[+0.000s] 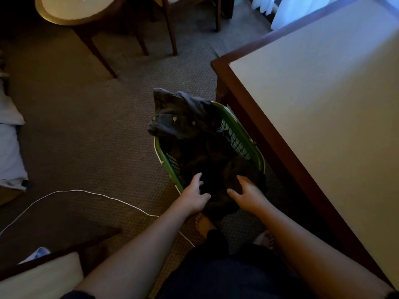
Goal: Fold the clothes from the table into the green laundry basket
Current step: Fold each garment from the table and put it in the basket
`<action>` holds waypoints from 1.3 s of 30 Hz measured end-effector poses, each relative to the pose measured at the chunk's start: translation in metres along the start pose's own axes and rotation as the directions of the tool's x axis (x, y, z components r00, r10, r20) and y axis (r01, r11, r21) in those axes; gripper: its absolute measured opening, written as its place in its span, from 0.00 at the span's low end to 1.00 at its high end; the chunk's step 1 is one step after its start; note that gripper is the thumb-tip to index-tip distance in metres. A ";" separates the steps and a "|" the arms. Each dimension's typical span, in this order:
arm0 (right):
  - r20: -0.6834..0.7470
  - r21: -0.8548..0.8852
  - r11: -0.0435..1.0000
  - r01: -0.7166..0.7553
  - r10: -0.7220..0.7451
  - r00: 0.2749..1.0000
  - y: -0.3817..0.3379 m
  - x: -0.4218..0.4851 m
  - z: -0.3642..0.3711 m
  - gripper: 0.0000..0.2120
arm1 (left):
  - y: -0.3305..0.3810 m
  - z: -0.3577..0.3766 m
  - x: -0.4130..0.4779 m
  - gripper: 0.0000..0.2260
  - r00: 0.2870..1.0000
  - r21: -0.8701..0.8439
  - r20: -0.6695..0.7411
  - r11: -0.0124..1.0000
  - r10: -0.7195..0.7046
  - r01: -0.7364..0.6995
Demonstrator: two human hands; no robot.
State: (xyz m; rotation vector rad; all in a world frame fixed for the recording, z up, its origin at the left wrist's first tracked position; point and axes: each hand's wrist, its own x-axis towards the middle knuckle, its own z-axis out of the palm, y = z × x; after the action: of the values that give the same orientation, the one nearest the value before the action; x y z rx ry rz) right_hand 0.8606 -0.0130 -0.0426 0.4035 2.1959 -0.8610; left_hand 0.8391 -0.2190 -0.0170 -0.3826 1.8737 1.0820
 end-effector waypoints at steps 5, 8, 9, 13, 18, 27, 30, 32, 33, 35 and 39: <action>-0.039 0.086 0.960 -0.268 0.272 0.962 0.037 0.031 0.017 0.50 | -0.022 0.016 0.005 0.40 0.999 0.075 0.003 0.996 -0.051 0.051; -0.040 0.216 0.919 -0.330 0.346 0.937 0.049 0.045 0.026 0.49 | -0.035 0.025 0.006 0.39 0.997 0.131 0.011 0.989 -0.076 0.074; -0.017 0.300 0.894 -0.333 0.354 0.935 0.051 0.047 0.030 0.46 | -0.039 0.026 0.006 0.39 0.996 0.137 0.019 0.987 -0.090 0.087; -0.016 0.627 0.713 -0.315 0.416 0.909 0.056 0.051 0.048 0.42 | -0.046 0.027 0.002 0.38 0.990 0.128 0.046 0.984 -0.130 0.123; 0.014 0.076 0.957 -0.281 0.281 0.960 0.054 0.046 0.057 0.51 | -0.048 0.023 0.003 0.37 0.990 0.092 0.062 0.988 -0.128 0.122; 0.008 -0.426 0.904 -0.027 0.034 0.999 0.027 0.030 0.100 0.19 | -0.048 0.023 0.007 0.38 0.986 0.100 0.038 0.982 -0.164 0.160; -0.019 -0.518 0.852 0.074 -0.098 0.995 0.028 0.029 0.094 0.09 | -0.043 0.021 0.003 0.37 0.988 0.105 0.035 0.984 -0.147 0.143; 0.003 -0.559 0.815 0.151 -0.180 0.984 0.028 0.029 0.090 0.08 | -0.043 0.020 0.003 0.37 0.990 0.091 0.031 0.987 -0.134 0.131; 0.016 -0.566 0.805 0.180 -0.207 0.978 0.026 0.028 0.088 0.08 | -0.044 0.019 0.003 0.37 0.992 0.076 0.025 0.989 -0.127 0.125; 0.015 -0.529 0.825 0.199 -0.226 0.974 0.021 0.026 0.084 0.07 | -0.045 0.019 0.004 0.37 0.992 0.041 0.012 0.992 -0.123 0.122; -0.132 -0.338 0.928 0.159 -0.214 0.968 0.012 0.024 0.065 0.06 | -0.041 0.015 -0.004 0.33 0.993 -0.032 -0.024 0.993 -0.115 0.114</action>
State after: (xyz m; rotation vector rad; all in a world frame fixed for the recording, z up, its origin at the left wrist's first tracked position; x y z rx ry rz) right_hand 0.8835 -0.0483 -0.0985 0.1067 2.5100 -0.5593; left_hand 0.8753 -0.2309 -0.0384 -0.5182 1.8365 1.0336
